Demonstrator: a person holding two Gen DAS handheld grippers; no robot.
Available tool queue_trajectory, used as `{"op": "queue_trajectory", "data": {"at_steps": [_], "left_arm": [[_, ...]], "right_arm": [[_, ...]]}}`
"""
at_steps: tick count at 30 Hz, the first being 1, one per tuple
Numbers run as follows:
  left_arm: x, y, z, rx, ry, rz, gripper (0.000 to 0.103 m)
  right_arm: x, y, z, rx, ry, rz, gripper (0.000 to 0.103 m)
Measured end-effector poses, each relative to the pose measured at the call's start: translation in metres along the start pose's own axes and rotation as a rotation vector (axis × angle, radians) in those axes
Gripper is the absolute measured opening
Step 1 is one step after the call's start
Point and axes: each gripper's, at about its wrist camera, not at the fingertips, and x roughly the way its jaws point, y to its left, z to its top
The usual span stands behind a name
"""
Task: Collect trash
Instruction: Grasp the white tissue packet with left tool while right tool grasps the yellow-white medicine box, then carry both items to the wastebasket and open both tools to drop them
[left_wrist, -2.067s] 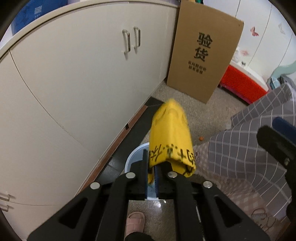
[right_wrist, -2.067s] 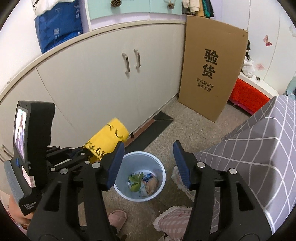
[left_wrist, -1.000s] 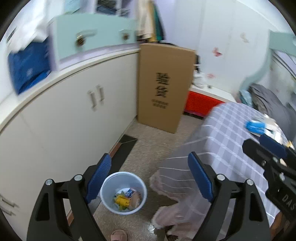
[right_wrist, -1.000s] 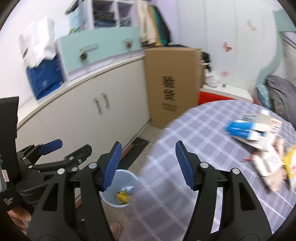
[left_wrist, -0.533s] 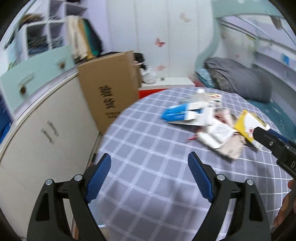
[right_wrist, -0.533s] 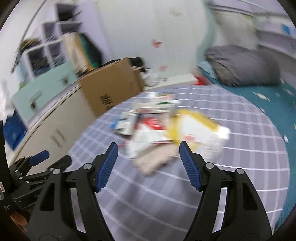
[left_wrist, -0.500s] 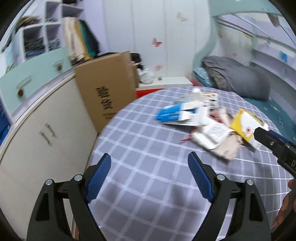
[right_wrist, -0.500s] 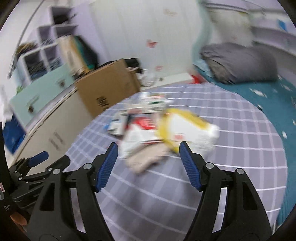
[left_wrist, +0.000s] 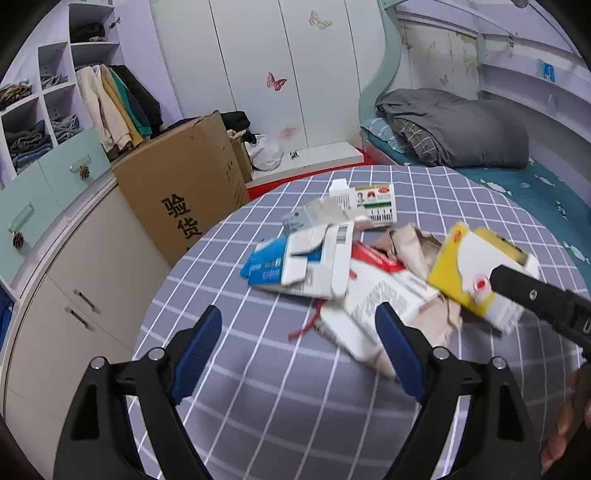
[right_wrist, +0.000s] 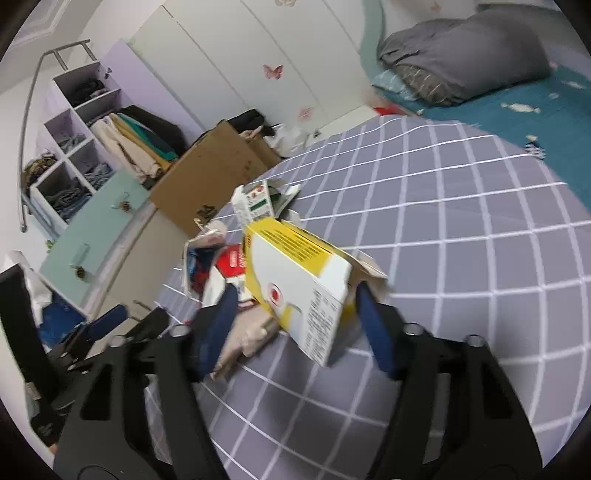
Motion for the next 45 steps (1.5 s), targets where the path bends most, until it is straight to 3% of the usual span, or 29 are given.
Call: {"op": "queue_trajectory", "data": {"at_steps": [2, 5, 11, 13, 15, 18, 22, 30, 33, 45], "left_arm": [[0.011, -0.005, 0.008, 0.009, 0.006, 0.008, 0.083], [0.025, -0.013, 0.017, 0.038, 0.011, 0.030, 0.083], [0.048, -0.020, 0.027, 0.081, 0.015, 0.085, 0.080], [0.051, -0.016, 0.028, 0.064, 0.036, 0.045, 0.061], [0.055, -0.008, 0.030, 0.031, 0.061, 0.004, 0.031], [0.046, 0.008, 0.029, -0.014, 0.028, 0.012, 0.013], [0.022, 0.035, 0.026, -0.075, -0.039, 0.017, 0.003], [-0.010, 0.090, 0.011, -0.166, -0.082, 0.033, 0.001], [-0.028, 0.106, -0.003, -0.187, -0.103, 0.025, 0.001], [-0.064, 0.112, -0.054, -0.235, -0.118, -0.089, 0.001]], "right_arm": [[0.004, 0.001, 0.005, -0.011, 0.004, 0.016, 0.019], [-0.003, 0.010, 0.012, -0.059, -0.057, 0.009, 0.007], [-0.007, 0.022, 0.023, -0.104, -0.105, 0.018, 0.005], [-0.006, 0.025, 0.024, -0.120, -0.110, 0.014, 0.004], [-0.005, 0.030, 0.026, -0.126, -0.114, 0.019, 0.004], [-0.009, 0.042, 0.026, -0.144, -0.133, 0.024, 0.004], [-0.017, 0.063, 0.022, -0.177, -0.153, 0.038, 0.004], [-0.018, 0.107, 0.006, -0.239, -0.125, 0.049, 0.003], [-0.017, 0.114, -0.004, -0.254, -0.104, 0.007, 0.003], [-0.042, 0.099, -0.052, -0.217, -0.059, -0.089, 0.005]]}}
